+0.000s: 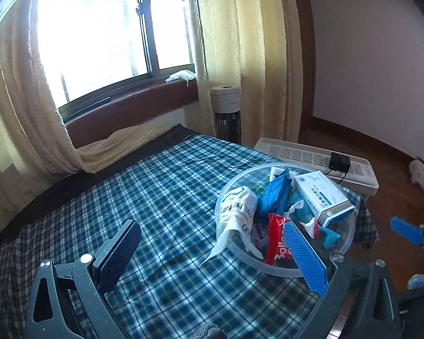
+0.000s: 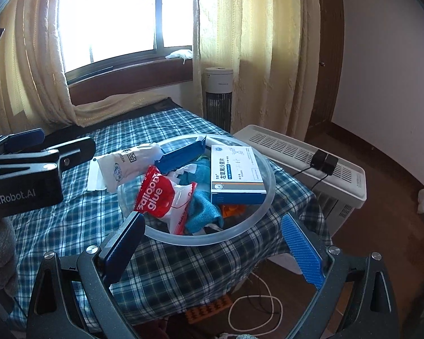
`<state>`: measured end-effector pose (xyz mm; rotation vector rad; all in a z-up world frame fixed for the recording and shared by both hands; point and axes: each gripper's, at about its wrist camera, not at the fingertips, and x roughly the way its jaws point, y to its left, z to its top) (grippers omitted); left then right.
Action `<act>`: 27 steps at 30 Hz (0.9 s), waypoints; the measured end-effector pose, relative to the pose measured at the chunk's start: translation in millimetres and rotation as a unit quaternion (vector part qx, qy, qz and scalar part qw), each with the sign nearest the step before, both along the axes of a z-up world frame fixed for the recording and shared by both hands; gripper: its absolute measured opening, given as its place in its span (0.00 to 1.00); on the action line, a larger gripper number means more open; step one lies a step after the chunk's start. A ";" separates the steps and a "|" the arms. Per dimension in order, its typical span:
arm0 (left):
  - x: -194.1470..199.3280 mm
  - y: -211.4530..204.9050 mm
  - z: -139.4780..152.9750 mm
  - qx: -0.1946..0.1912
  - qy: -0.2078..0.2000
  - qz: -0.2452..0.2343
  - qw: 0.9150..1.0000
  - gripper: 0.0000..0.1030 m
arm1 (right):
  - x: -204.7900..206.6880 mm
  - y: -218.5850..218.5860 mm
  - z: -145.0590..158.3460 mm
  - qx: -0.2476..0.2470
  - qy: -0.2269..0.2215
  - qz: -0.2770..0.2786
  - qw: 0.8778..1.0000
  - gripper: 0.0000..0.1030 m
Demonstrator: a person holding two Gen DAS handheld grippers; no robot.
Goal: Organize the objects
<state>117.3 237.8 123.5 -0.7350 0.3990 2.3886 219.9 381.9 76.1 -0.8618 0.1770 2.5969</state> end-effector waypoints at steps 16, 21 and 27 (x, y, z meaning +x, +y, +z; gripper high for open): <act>1.9 -7.5 -10.8 -0.015 -0.017 0.015 1.000 0.99 | -15.6 2.3 -1.3 0.004 -0.010 -0.012 1.000 0.95; 1.7 -2.9 -17.1 -0.028 -0.026 0.014 0.999 1.00 | -19.5 7.0 -8.2 0.005 -0.020 -0.020 1.000 0.95; 0.2 2.0 -21.7 -0.039 -0.035 0.013 0.999 1.00 | -21.0 11.3 -13.0 0.005 -0.025 -0.025 0.999 0.95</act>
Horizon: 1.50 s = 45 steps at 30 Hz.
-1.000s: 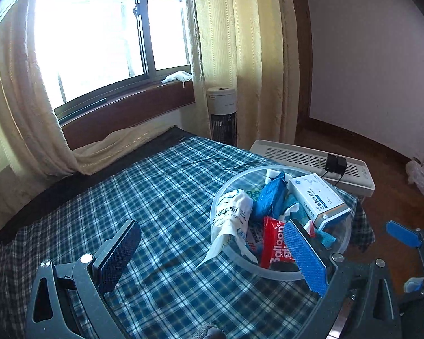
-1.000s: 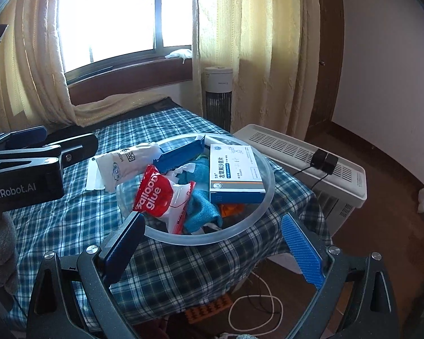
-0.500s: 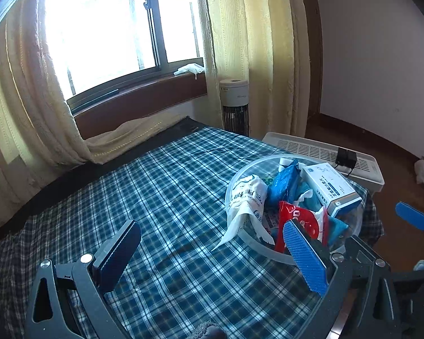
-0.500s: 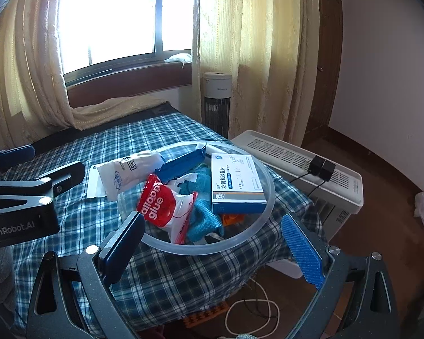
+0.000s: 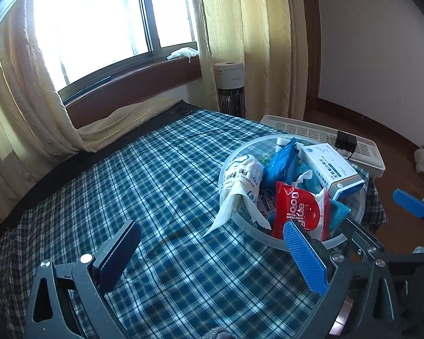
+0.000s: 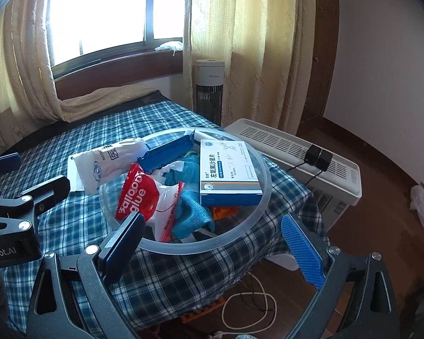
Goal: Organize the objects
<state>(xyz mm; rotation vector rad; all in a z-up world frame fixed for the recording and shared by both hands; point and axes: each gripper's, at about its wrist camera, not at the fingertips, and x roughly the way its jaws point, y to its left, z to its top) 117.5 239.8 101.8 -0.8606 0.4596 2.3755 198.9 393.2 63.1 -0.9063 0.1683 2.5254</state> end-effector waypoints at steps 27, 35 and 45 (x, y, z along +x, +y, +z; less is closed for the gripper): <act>-3.6 8.8 -6.9 -0.016 -0.004 0.001 1.000 1.00 | -1.8 6.6 -6.3 0.009 -0.018 -0.021 1.000 0.95; -3.3 11.2 -7.6 -0.018 -0.006 -0.002 1.000 1.00 | -1.7 7.5 -7.5 0.007 -0.019 -0.022 1.000 0.95; -2.8 12.4 -8.1 -0.020 -0.006 -0.003 1.000 1.00 | -1.4 8.9 -7.8 0.009 -0.021 -0.022 0.999 0.95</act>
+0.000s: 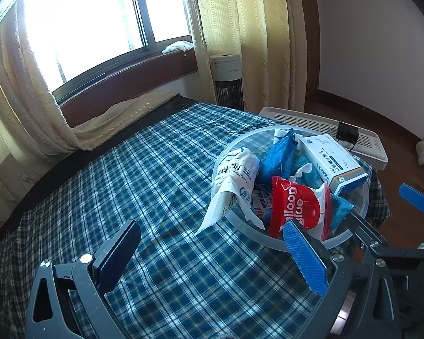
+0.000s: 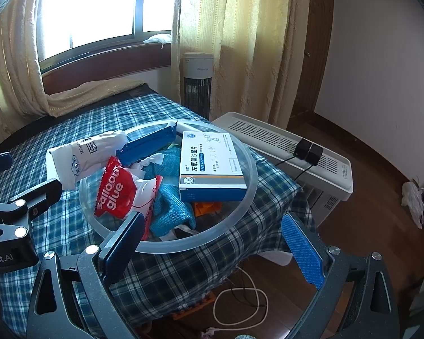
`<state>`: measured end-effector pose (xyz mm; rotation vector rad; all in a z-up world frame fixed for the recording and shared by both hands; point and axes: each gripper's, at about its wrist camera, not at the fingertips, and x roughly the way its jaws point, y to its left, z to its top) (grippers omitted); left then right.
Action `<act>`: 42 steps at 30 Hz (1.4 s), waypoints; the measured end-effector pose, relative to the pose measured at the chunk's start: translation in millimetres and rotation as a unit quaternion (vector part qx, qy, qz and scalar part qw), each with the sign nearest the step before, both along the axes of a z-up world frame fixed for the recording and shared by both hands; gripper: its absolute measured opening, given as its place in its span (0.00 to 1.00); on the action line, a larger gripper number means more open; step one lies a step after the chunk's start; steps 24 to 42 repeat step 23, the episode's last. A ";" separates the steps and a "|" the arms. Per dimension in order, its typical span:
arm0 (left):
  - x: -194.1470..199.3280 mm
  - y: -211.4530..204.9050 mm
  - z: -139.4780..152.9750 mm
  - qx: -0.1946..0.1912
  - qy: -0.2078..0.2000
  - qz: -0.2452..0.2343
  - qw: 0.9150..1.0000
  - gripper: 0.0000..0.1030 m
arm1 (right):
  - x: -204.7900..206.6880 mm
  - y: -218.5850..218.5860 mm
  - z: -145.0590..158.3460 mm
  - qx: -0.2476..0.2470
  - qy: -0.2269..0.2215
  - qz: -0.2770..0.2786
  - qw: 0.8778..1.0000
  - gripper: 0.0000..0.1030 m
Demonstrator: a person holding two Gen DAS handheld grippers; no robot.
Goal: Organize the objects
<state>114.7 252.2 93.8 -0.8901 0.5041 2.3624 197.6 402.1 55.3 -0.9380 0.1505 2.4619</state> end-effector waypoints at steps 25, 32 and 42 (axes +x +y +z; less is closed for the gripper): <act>-0.3 -3.2 -1.1 -0.001 0.007 -0.003 1.000 1.00 | -1.8 -6.7 -1.6 0.002 -0.004 0.006 1.000 0.95; -0.3 -3.2 -1.1 -0.001 0.007 -0.003 1.000 1.00 | -1.8 -6.7 -1.6 0.002 -0.004 0.006 1.000 0.95; -0.3 -3.2 -1.1 -0.001 0.007 -0.003 1.000 1.00 | -1.8 -6.7 -1.6 0.002 -0.004 0.006 1.000 0.95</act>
